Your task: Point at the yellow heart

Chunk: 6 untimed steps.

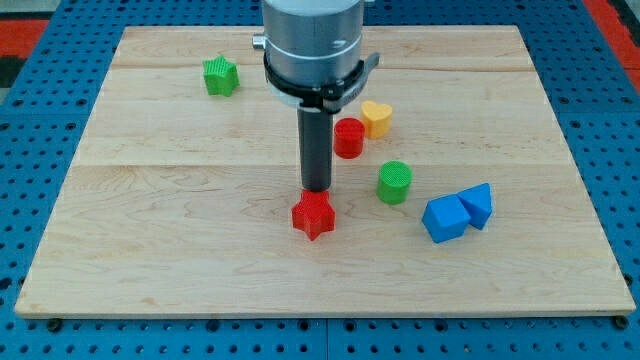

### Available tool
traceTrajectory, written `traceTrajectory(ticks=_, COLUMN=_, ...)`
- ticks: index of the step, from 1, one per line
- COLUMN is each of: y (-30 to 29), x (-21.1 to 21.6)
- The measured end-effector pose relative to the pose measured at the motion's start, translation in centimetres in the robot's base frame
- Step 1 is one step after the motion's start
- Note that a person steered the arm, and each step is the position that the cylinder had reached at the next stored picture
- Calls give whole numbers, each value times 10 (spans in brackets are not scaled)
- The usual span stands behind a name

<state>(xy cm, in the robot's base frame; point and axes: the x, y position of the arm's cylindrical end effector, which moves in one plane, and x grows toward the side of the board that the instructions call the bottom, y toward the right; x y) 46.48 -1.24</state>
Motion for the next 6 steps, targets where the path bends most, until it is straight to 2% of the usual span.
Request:
traceTrajectory(ticks=2, y=-40, x=-85)
traceTrajectory(ticks=3, y=13, x=-124)
traceTrajectory(ticks=4, y=69, x=-136)
traceTrajectory(ticks=5, y=67, x=-109)
traceTrajectory(ticks=6, y=19, x=-77)
